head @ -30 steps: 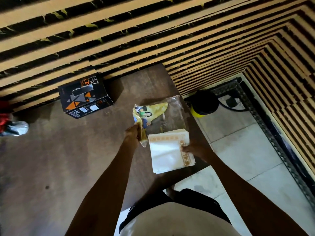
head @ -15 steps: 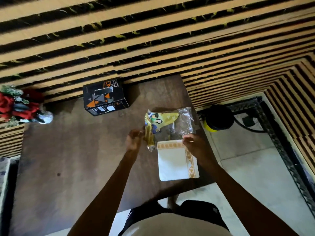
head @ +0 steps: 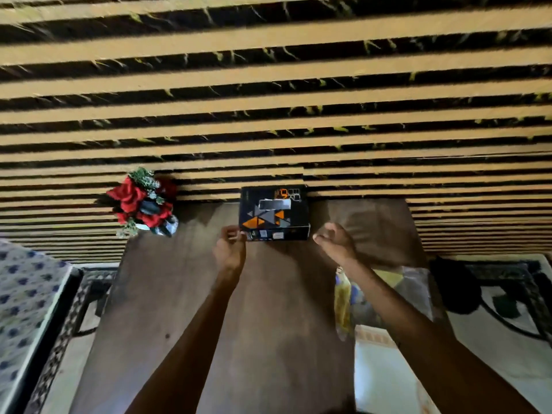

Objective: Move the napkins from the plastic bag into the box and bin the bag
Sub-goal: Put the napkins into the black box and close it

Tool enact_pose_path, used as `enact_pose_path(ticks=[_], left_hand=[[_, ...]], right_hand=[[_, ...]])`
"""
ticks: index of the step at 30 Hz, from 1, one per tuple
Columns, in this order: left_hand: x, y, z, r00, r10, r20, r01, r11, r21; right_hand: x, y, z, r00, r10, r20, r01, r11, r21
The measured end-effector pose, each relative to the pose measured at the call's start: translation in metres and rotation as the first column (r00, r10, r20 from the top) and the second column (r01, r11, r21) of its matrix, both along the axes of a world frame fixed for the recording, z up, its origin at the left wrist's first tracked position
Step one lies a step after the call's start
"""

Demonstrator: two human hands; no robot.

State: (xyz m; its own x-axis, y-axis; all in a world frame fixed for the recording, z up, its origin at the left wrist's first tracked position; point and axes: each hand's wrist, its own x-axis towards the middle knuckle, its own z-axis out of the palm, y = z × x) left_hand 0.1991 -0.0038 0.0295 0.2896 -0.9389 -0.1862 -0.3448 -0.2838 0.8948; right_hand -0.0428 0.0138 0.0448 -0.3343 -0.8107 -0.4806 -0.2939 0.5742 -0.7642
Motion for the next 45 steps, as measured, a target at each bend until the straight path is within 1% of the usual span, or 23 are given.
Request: enact_pose_path(ticks=[2, 4, 6, 8, 9, 12, 18, 20, 23, 26, 29, 31, 32, 33, 34, 35, 36, 37, 38, 40, 43, 44, 45], left_hand=[[0.017, -0.025, -0.010, 0.998, -0.059, 0.038, 0.058, 0.998, 0.024], [0.027, -0.041, -0.017, 0.993, -0.121, 0.002, 0.120, 0.988, 0.100], [0.032, -0.054, -0.021, 0.973, -0.191, -0.128, 0.213, 0.959, 0.187], [0.030, -0.055, -0.020, 0.913, -0.338, -0.228, 0.379, 0.909, 0.172], [0.026, -0.054, -0.016, 0.899, -0.367, -0.238, 0.410, 0.897, 0.165], [0.023, -0.036, -0.004, 0.918, -0.299, -0.260, 0.348, 0.922, 0.170], [0.055, 0.061, 0.007, 0.894, -0.307, -0.326, 0.354, 0.931, 0.094], [0.065, 0.103, 0.004, 0.914, -0.286, -0.289, 0.339, 0.928, 0.155], [0.078, 0.166, -0.003, 0.947, -0.210, -0.242, 0.273, 0.925, 0.265], [0.089, 0.217, -0.013, 0.955, -0.193, -0.224, 0.250, 0.931, 0.267], [0.095, 0.249, -0.020, 0.958, -0.184, -0.220, 0.246, 0.922, 0.300], [0.095, 0.259, -0.020, 0.962, -0.184, -0.200, 0.242, 0.915, 0.323], [0.094, 0.262, -0.018, 0.967, -0.189, -0.170, 0.236, 0.916, 0.325], [0.093, 0.261, -0.017, 0.974, -0.206, -0.095, 0.225, 0.922, 0.314], [0.092, 0.258, -0.015, 0.971, -0.238, 0.029, 0.220, 0.933, 0.284], [0.089, 0.254, -0.011, 0.942, -0.286, 0.174, 0.246, 0.944, 0.218], [0.085, 0.248, -0.008, 0.888, -0.342, 0.308, 0.315, 0.939, 0.135], [0.079, 0.240, -0.005, 0.815, -0.405, 0.415, 0.413, 0.908, 0.074], [0.071, 0.232, -0.003, 0.728, -0.469, 0.501, 0.511, 0.857, 0.060], [0.052, 0.212, -0.004, 0.531, -0.595, 0.603, 0.660, 0.737, 0.146], [0.027, 0.189, -0.005, 0.240, -0.743, 0.625, 0.756, 0.547, 0.361], [0.022, 0.182, -0.006, 0.171, -0.767, 0.618, 0.756, 0.504, 0.417], [0.018, 0.176, -0.007, 0.130, -0.780, 0.612, 0.752, 0.480, 0.452]], right_hand=[[0.012, -0.021, 0.001, 0.997, 0.024, -0.070, -0.022, 0.999, 0.029], [0.017, -0.036, -0.006, 0.998, 0.042, -0.048, -0.039, 0.998, 0.057], [0.022, -0.048, -0.015, 1.000, 0.029, 0.005, -0.029, 0.995, 0.090], [0.026, -0.051, -0.025, 0.998, 0.014, 0.054, -0.019, 0.994, 0.104], [0.027, -0.050, -0.027, 0.999, 0.012, 0.053, -0.017, 0.994, 0.109], [0.029, -0.028, -0.047, 0.998, 0.025, 0.051, -0.030, 0.994, 0.103], [0.069, 0.088, -0.023, 0.999, -0.005, 0.042, 0.004, 1.000, 0.019], [0.077, 0.137, -0.021, 0.999, -0.018, 0.039, 0.017, 0.999, 0.027], [0.091, 0.202, -0.024, 1.000, 0.020, 0.008, -0.020, 1.000, 0.011], [0.101, 0.247, -0.028, 1.000, 0.015, -0.004, -0.015, 1.000, -0.016], [0.101, 0.274, -0.040, 0.999, 0.026, -0.041, -0.023, 0.997, 0.072], [0.098, 0.284, -0.042, 0.996, 0.075, -0.039, -0.072, 0.996, 0.057], [0.095, 0.287, -0.043, 0.996, 0.084, -0.024, -0.083, 0.996, 0.038], [0.093, 0.286, -0.044, 0.997, 0.076, -0.003, -0.076, 0.997, 0.022], [0.091, 0.282, -0.043, 0.998, 0.070, 0.011, -0.070, 0.997, 0.021], [0.088, 0.277, -0.042, 0.998, 0.070, -0.001, -0.070, 0.997, 0.028], [0.086, 0.272, -0.041, 0.997, 0.074, -0.019, -0.074, 0.997, 0.022], [0.083, 0.266, -0.041, 0.997, 0.074, -0.038, -0.074, 0.997, 0.004], [0.081, 0.259, -0.041, 0.997, 0.064, -0.052, -0.065, 0.998, -0.014], [0.075, 0.244, -0.041, 0.996, 0.042, -0.078, -0.045, 0.998, -0.046], [0.068, 0.223, -0.042, 0.993, 0.059, -0.105, -0.064, 0.997, -0.048], [0.067, 0.218, -0.042, 0.992, 0.070, -0.102, -0.074, 0.996, -0.041], [0.065, 0.214, -0.042, 0.992, 0.076, -0.097, -0.079, 0.996, -0.035]])
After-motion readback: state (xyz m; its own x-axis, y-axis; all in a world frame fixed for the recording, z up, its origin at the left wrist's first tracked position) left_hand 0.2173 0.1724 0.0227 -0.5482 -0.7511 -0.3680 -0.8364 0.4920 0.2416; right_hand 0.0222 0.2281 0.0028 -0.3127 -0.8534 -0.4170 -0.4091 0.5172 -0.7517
